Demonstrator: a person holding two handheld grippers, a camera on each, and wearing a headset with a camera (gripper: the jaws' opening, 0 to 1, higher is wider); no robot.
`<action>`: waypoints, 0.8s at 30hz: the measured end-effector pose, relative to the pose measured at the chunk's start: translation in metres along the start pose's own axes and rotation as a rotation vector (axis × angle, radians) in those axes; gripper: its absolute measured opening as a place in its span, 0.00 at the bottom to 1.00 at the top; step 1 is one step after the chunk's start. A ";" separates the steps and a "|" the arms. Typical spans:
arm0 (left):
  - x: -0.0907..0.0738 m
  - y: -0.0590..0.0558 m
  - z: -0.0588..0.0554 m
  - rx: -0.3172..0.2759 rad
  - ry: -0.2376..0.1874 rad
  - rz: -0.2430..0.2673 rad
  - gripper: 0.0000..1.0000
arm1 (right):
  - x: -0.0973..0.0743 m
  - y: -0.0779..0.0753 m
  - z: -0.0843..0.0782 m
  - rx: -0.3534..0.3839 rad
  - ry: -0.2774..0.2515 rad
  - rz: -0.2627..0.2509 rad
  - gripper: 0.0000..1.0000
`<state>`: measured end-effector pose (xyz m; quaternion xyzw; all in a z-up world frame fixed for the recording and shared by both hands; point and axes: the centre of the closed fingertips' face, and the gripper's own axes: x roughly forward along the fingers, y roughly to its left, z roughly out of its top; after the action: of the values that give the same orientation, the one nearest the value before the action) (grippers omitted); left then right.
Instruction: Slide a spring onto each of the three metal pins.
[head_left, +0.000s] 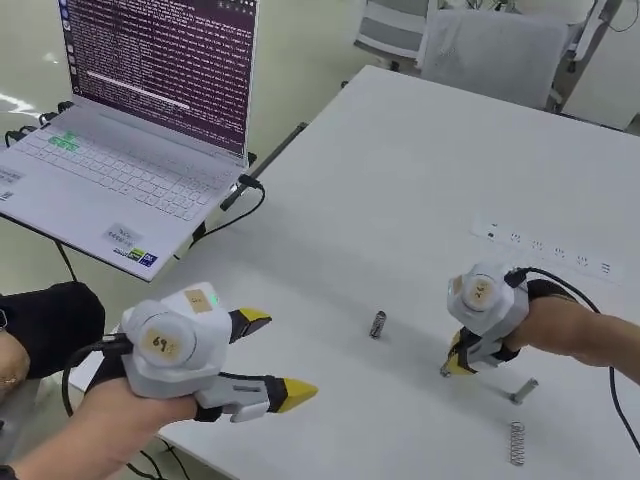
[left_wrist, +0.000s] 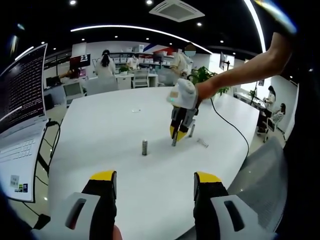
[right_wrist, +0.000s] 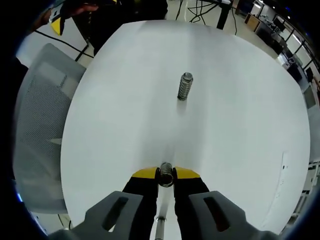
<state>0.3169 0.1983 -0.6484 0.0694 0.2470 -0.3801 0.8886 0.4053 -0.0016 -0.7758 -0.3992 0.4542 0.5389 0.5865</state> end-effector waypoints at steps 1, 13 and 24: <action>0.000 0.000 0.000 -0.001 0.000 0.000 0.58 | 0.000 0.000 0.000 0.001 0.001 -0.001 0.09; -0.001 0.001 -0.003 -0.004 0.006 0.005 0.58 | 0.007 -0.003 -0.003 0.016 0.011 -0.018 0.09; 0.001 -0.001 -0.002 -0.008 0.002 0.002 0.57 | 0.005 -0.002 -0.007 0.017 0.018 -0.023 0.15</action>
<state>0.3166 0.1976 -0.6504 0.0666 0.2493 -0.3782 0.8890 0.4065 -0.0069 -0.7828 -0.4043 0.4594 0.5244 0.5920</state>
